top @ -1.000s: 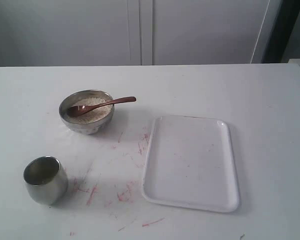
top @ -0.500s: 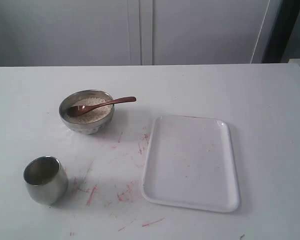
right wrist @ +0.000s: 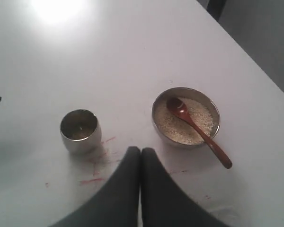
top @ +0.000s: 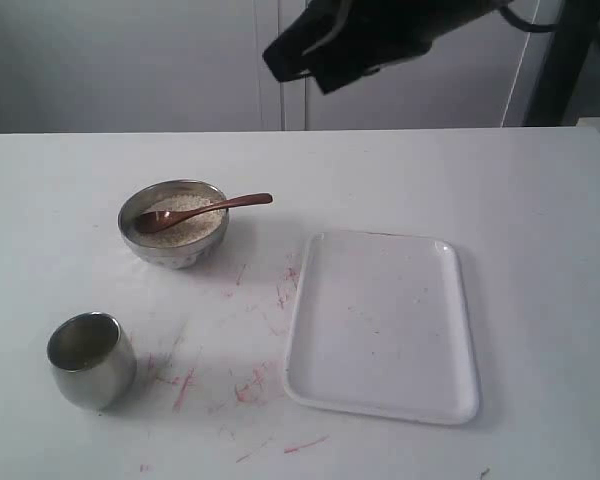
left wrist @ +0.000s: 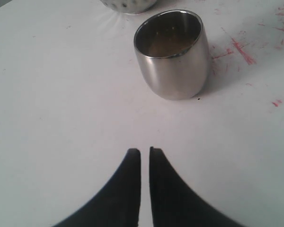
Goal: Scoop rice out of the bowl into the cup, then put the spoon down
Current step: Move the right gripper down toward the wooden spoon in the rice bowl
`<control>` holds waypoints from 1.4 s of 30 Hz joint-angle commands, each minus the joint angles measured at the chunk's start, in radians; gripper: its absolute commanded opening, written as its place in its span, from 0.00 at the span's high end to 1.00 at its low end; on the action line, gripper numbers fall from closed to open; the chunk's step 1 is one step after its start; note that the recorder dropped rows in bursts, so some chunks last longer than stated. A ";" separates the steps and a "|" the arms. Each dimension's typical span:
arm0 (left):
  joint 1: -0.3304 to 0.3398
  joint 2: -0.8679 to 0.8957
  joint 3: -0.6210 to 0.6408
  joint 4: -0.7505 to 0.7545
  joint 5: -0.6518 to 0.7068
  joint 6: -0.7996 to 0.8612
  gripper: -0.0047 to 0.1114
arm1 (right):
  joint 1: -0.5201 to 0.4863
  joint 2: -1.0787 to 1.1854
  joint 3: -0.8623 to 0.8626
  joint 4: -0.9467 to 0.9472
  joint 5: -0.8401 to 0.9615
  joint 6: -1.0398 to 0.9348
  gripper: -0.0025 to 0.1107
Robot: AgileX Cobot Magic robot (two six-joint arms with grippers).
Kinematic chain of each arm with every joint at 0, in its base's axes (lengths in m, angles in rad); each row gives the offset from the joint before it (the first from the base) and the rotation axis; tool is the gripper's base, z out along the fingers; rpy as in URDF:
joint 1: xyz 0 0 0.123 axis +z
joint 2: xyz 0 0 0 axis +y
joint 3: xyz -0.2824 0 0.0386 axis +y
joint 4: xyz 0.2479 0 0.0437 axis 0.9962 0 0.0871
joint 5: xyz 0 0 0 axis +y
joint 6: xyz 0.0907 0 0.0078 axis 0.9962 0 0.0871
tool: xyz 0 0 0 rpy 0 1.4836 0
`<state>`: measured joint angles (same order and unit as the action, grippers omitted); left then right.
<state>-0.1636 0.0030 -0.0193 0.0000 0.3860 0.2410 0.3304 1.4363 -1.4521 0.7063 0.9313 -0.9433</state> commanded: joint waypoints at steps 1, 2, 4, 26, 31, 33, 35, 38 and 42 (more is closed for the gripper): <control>-0.002 -0.003 0.009 0.000 0.033 -0.006 0.84 | 0.050 0.058 -0.006 -0.134 -0.078 -0.043 0.98; -0.002 -0.003 0.009 0.000 0.033 -0.006 0.84 | 0.060 0.074 -0.006 -0.180 -0.089 -0.043 0.98; -0.002 -0.003 0.009 0.000 0.033 -0.006 0.84 | 0.073 0.104 -0.006 -0.250 -0.110 -0.043 0.98; -0.002 -0.003 0.009 0.000 0.033 -0.006 0.84 | 0.187 0.472 -0.294 -0.542 -0.089 0.174 0.98; -0.002 -0.003 0.009 0.000 0.033 -0.006 0.84 | 0.187 0.541 -0.381 -0.571 -0.053 0.206 0.98; -0.002 -0.003 0.009 0.000 0.033 -0.006 0.84 | 0.187 0.568 -0.417 -0.571 -0.047 0.226 0.98; -0.002 -0.003 0.009 0.000 0.033 -0.006 0.84 | 0.187 0.593 -0.439 -0.571 -0.041 0.239 0.98; -0.002 -0.003 0.009 0.000 0.033 -0.006 0.84 | 0.187 0.629 -0.456 -0.573 -0.026 0.248 0.98; -0.002 -0.003 0.009 0.000 0.033 -0.006 0.84 | 0.187 0.676 -0.458 -0.607 0.008 0.327 0.98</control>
<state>-0.1636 0.0030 -0.0193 0.0000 0.3860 0.2410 0.5177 2.0852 -1.9038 0.1276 0.9125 -0.6808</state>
